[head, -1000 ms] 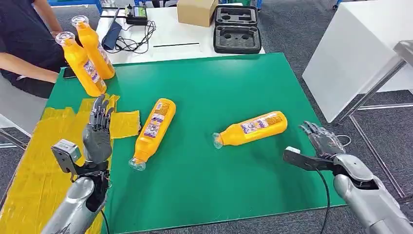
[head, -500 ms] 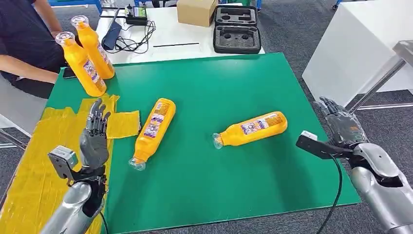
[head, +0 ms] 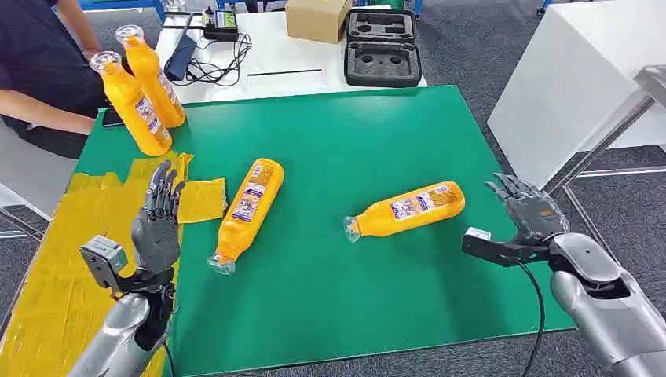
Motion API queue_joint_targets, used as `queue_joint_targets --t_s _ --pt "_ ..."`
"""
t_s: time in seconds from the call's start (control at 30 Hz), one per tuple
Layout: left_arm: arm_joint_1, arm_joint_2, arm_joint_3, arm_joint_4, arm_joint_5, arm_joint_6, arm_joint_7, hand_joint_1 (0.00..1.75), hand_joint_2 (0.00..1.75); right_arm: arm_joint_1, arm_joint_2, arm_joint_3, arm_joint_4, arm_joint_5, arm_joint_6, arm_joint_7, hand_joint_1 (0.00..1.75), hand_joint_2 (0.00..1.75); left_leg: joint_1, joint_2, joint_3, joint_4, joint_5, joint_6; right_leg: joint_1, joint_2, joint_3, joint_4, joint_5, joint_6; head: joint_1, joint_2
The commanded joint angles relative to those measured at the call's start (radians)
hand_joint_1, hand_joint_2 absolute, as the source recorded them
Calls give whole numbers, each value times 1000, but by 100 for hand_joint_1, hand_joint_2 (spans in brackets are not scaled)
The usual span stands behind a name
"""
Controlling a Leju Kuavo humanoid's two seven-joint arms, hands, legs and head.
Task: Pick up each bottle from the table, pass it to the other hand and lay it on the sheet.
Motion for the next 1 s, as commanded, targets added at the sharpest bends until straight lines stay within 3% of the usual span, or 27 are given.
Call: queue_joint_targets --t_s 0.03,0.17,0.47,0.67,0.87,1.0 --pt "-33 25 -12 -12 19 29 28 0 0 -280 102 211 260 112 -9 29 0 175 1 6 5 1 -4 -2 1 7 3 1 -1 -3 0 0" --pt "-26 16 -9 -15 19 29 29 0 0 -322 118 249 313 126 -16 14 0 175 1 4 4 0 -2 -2 1 6 3 0 0 -2 0 0" --pt "-12 -32 21 -45 -24 57 50 0 0 -468 294 323 544 92 -22 -38 0 175 0 4 3 0 -1 -1 0 6 1 0 1 -1 0 0" --pt "-35 -39 17 -32 -34 51 52 0 0 -485 319 329 596 77 -29 -53 0 175 1 2 3 0 -1 -1 1 3 2 0 0 -1 0 0" --pt "-32 -64 39 -34 -53 55 45 0 0 -526 416 365 733 44 -4 -120 0 175 1 4 5 1 -2 -2 1 5 4 1 -1 -2 0 0" --pt "-18 -55 56 -37 -53 58 45 0 0 -532 438 377 769 35 23 -136 0 175 1 3 5 0 -1 -2 1 4 3 1 -1 -2 0 0"
